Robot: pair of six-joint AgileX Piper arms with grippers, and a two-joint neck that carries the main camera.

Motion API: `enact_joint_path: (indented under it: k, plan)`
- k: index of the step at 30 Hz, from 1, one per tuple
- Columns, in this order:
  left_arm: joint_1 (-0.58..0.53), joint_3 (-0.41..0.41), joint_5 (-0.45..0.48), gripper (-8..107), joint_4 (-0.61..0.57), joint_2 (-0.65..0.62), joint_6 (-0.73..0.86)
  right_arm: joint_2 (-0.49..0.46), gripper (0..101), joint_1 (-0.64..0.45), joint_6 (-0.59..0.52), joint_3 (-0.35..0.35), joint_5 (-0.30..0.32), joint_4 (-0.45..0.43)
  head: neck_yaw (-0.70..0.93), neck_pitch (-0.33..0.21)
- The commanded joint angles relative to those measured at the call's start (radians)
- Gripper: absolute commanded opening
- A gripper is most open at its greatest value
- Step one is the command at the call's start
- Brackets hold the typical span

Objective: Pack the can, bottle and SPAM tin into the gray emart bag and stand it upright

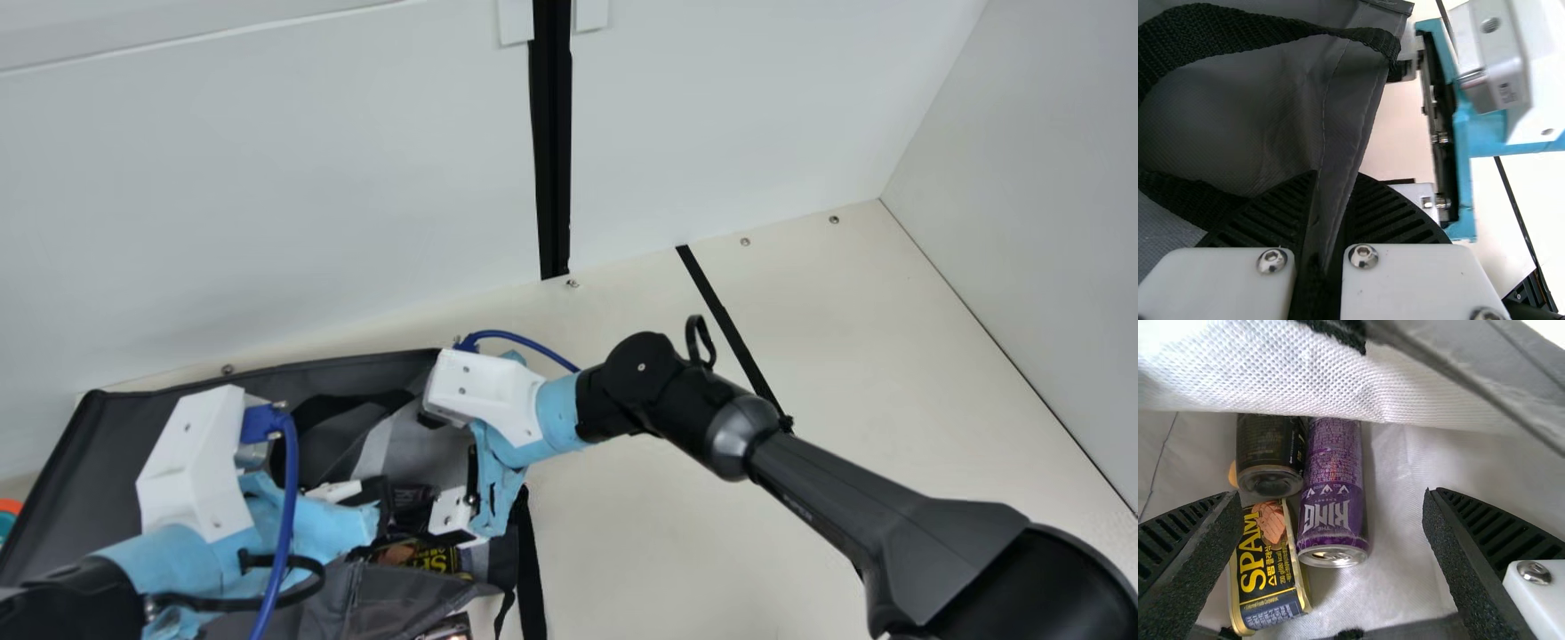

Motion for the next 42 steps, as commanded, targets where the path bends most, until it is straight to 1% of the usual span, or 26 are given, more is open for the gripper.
enact_joint_path:
  k: [1,14,22,26,31,42]
  plan:
    - [0.0,0.0,0.0,-8,0.0,0.0,0.0,-0.011,95,-0.006,0.0,0.004,0.007,-0.001,-0.001,-0.023]
    - [0.0,0.0,0.0,-8,0.0,0.0,0.0,-0.091,95,-0.081,-0.016,0.041,0.061,-0.02,-0.001,-0.023]
    - [0.0,0.0,0.0,-8,0.0,0.0,0.0,-0.14,95,-0.149,-0.013,0.065,0.069,-0.035,-0.001,-0.023]
    - [0.0,0.0,0.0,-8,0.0,0.0,0.0,-0.175,95,-0.179,-0.001,0.086,0.057,-0.047,-0.001,-0.023]
    - [0.0,0.0,0.0,-8,0.0,0.0,0.0,-0.229,95,-0.21,0.034,0.121,0.026,-0.071,-0.001,-0.023]
    - [0.0,0.0,0.0,-8,0.0,0.0,0.0,-0.377,95,-0.26,0.165,0.206,-0.062,-0.166,-0.001,-0.023]
